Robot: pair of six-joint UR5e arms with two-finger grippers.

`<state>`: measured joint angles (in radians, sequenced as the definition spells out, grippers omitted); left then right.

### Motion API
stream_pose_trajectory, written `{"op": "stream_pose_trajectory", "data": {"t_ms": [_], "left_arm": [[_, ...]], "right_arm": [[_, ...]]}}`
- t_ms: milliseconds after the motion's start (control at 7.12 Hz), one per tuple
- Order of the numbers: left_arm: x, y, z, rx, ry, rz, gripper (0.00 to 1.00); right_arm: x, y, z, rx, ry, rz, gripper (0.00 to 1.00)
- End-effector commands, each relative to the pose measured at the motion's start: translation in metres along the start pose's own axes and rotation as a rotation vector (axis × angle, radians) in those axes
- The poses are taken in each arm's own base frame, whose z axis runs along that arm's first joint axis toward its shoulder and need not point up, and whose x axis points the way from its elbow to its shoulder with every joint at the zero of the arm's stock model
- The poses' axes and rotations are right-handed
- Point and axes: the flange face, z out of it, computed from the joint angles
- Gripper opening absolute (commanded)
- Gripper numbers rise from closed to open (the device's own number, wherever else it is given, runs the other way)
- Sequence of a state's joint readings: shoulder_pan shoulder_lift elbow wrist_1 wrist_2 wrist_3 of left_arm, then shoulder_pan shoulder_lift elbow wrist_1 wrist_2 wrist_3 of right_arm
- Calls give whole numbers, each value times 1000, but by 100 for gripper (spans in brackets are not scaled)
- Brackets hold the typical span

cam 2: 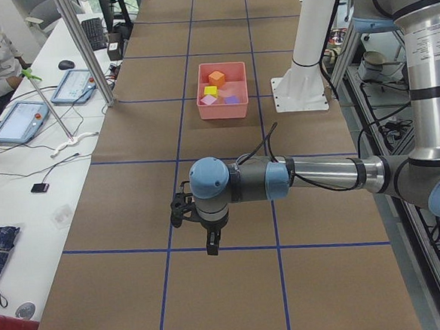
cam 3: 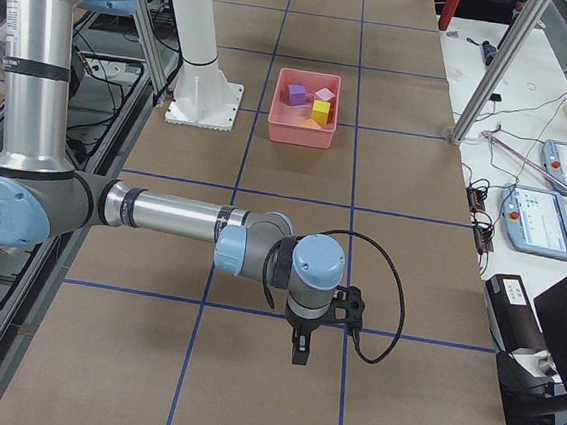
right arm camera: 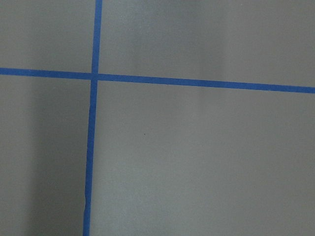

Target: Place blocks into pink bin with both arms

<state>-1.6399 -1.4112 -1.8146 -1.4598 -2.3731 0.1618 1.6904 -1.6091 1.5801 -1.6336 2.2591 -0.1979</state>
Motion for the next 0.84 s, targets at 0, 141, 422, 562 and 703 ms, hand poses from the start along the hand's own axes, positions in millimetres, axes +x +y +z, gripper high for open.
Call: {"op": "stream_pose_trajectory", "data": {"t_ms": [0, 141, 422, 562, 703], "left_arm": [[1, -3, -1, 20, -3, 21, 100], [-1, -2, 1, 29, -5, 33, 100], [-2, -1, 2, 31, -5, 35, 100], [0, -1, 1, 33, -5, 39, 100], [0, -2, 0, 36, -6, 40, 100]], "right_arm": [[1, 1, 1, -3, 1, -2, 100], [3, 5, 4, -8, -1, 6, 100], [4, 8, 6, -12, -3, 10, 100], [3, 7, 6, -10, -4, 9, 100], [3, 7, 6, -10, -4, 11, 100]]}}
